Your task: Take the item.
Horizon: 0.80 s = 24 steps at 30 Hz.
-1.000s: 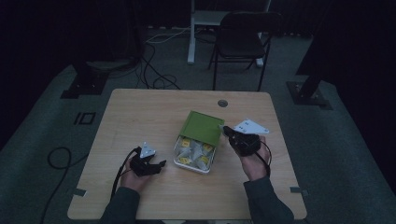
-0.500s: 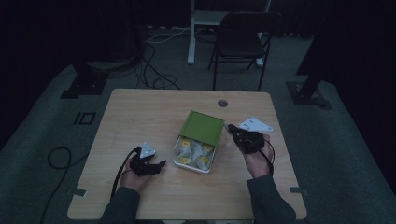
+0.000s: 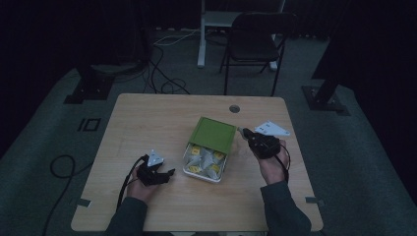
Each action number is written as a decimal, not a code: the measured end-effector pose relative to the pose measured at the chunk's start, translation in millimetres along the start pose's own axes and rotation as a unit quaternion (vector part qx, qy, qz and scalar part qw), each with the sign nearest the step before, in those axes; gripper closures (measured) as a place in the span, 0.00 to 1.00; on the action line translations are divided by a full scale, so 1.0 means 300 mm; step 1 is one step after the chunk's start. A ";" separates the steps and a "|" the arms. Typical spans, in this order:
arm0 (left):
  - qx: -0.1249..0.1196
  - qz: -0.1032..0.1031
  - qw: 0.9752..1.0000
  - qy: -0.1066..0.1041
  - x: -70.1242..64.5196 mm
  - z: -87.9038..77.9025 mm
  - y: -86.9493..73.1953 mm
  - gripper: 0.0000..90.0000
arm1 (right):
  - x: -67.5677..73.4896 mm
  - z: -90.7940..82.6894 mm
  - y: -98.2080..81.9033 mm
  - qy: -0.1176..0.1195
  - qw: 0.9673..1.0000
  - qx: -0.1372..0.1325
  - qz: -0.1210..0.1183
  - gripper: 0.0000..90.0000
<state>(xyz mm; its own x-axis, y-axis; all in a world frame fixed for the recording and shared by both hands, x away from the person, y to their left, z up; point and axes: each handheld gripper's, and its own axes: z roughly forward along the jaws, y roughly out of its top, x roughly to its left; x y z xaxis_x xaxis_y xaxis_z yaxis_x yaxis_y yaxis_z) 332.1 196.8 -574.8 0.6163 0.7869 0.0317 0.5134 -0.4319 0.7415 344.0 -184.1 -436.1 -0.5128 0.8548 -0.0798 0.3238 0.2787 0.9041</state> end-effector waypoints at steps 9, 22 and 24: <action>-0.001 -0.001 1.000 0.000 0.000 0.001 0.000 0.42 | -0.015 0.017 0.000 -0.005 1.000 -0.001 0.007 1.00; -0.002 0.000 1.000 0.001 0.000 0.001 0.000 0.42 | -0.024 0.047 -0.021 -0.011 1.000 0.007 0.011 1.00; -0.002 0.000 1.000 0.001 0.000 0.001 0.000 0.42 | -0.027 0.050 -0.026 -0.011 1.000 0.010 0.013 1.00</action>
<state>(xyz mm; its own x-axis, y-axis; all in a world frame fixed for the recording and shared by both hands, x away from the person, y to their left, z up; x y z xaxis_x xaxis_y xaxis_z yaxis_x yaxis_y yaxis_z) 332.2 196.7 -574.9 0.6151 0.7878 0.0325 0.5117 -0.4302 0.7437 357.7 -186.7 -448.8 -0.4868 0.8710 -0.0660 0.3522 0.2648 0.8977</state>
